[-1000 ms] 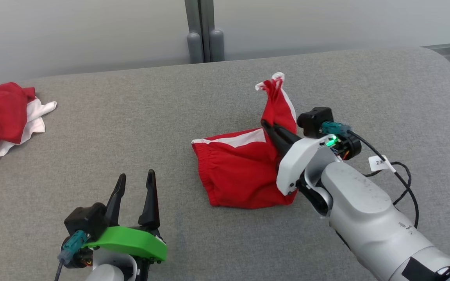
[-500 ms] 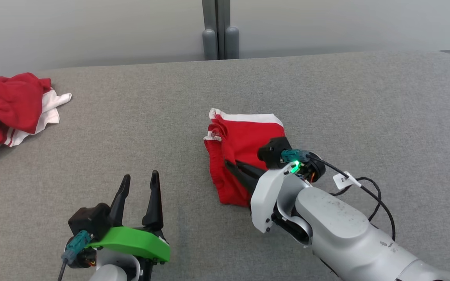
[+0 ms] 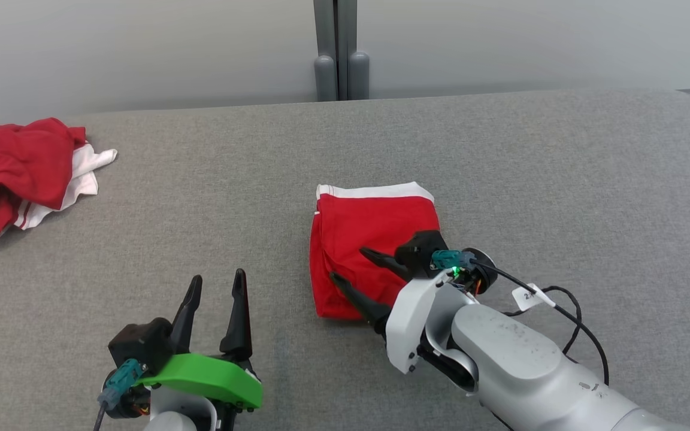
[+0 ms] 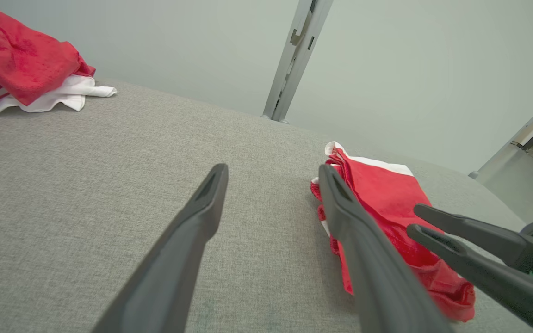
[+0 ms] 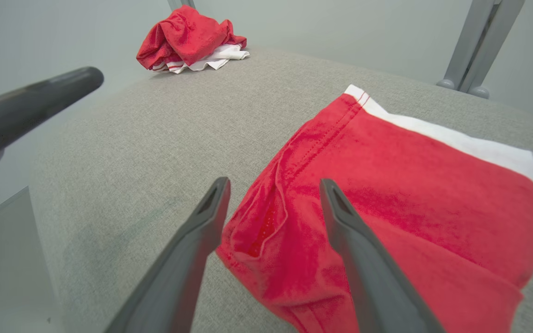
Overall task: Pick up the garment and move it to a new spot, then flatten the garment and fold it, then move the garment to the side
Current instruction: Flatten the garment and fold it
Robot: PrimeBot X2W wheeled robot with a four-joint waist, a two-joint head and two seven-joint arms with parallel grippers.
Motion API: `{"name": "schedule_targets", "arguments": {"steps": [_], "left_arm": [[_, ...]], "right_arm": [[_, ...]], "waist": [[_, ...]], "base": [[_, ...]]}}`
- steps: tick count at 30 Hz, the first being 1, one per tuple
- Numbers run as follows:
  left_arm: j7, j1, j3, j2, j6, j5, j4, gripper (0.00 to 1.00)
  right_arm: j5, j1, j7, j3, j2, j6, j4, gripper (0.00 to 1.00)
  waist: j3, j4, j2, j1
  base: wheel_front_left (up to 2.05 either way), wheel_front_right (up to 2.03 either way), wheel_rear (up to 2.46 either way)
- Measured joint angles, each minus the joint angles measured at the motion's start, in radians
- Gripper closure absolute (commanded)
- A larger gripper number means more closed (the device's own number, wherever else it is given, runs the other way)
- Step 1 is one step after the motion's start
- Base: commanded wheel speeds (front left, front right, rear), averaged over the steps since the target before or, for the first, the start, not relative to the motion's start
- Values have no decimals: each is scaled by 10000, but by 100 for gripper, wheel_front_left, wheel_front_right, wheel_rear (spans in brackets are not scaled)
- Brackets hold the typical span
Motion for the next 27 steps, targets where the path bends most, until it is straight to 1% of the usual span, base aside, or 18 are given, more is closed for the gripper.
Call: {"name": "schedule_targets", "arguments": {"steps": [5,8,11,14,15,16,17,19,23,27], "left_arm": [[0,90,-17,-8,-2,38,-63,0],[0,142,-15,-19,0,77,-117,0],[-4,143,-19,-40,-2,96,-176,0],[-13,121,-67,-73,-46,111,-192,0],[-13,105,-69,-82,-50,111,-188,0],[-13,87,-77,-94,-56,117,-178,0],[-13,58,-75,-100,-58,127,-165,0],[-13,-2,-71,-113,-79,130,-144,0],[-13,-70,-35,-142,-119,132,-71,0],[-13,-136,52,-184,-146,138,-33,0]], "right_arm": [[-138,11,-397,-441,0,0,92,0],[-430,-58,-660,-949,-2,0,222,0],[-842,-193,-901,-1553,-4,0,345,0],[-1496,-259,-999,-1885,-13,0,522,0],[-1540,-249,-1012,-1881,-17,0,527,57],[-1565,-221,-1012,-1854,-13,0,552,66],[-1716,-197,-1014,-1778,-8,0,623,83],[-1916,-111,-1016,-1561,-2,0,742,100],[-2123,100,-991,-1045,-2,0,895,100],[-2107,296,-963,-497,0,0,798,100]], "waist": [[-110,-122,0,0],[-111,-200,0,0],[-35,-227,0,0],[100,-181,0,0],[137,-150,0,0],[179,-100,0,0],[222,-45,0,0],[302,72,0,0],[460,354,0,0],[612,615,0,0]], "base": [[0,0,0],[0,0,0],[0,0,0],[0,0,0],[0,0,0],[0,0,0],[0,0,0],[0,0,0],[0,0,0],[0,0,0]]}}
